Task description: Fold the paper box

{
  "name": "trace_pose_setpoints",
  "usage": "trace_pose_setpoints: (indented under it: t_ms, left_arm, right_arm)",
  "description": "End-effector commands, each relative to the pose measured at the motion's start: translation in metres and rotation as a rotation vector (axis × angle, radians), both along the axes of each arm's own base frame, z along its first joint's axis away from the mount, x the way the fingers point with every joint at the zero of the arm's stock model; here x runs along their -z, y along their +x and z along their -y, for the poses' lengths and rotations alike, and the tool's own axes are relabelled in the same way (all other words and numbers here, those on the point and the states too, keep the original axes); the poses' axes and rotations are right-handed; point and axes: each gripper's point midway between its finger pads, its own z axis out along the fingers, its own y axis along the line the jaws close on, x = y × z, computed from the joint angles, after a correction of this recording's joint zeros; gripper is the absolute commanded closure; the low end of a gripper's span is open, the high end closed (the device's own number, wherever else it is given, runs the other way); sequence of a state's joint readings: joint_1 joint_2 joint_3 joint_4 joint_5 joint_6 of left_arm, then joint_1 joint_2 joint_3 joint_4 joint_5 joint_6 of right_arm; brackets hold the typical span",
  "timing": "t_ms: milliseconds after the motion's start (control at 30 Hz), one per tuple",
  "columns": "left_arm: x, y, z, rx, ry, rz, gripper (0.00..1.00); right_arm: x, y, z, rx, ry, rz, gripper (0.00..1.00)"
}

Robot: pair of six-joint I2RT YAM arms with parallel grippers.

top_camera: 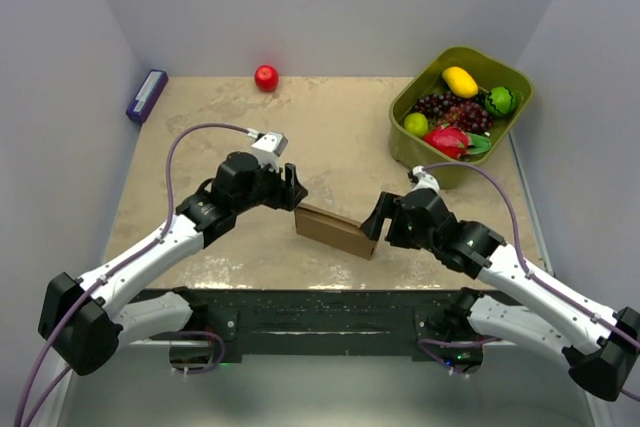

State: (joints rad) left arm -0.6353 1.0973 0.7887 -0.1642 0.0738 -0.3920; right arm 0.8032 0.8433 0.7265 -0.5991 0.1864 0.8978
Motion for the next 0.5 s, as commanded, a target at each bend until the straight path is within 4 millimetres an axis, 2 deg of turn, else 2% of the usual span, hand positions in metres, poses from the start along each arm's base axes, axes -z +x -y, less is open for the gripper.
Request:
trace_pose_setpoints:
  t_ms: [0, 133, 467]
  left_arm:
    - [-0.006, 0.008, 0.003, -0.005, -0.058, 0.019, 0.35]
    - [-0.005, 0.008, 0.002, -0.007, -0.064, 0.018, 0.35]
    - [0.005, 0.006, 0.001, -0.002, -0.065, -0.001, 0.36]
  right_arm:
    - [-0.012, 0.004, -0.005, 0.013, 0.06, 0.03, 0.16]
    - [-0.016, 0.005, -0.002, 0.025, 0.072, 0.04, 0.13]
    - [-0.005, 0.009, 0.002, 0.057, 0.06, 0.036, 0.12]
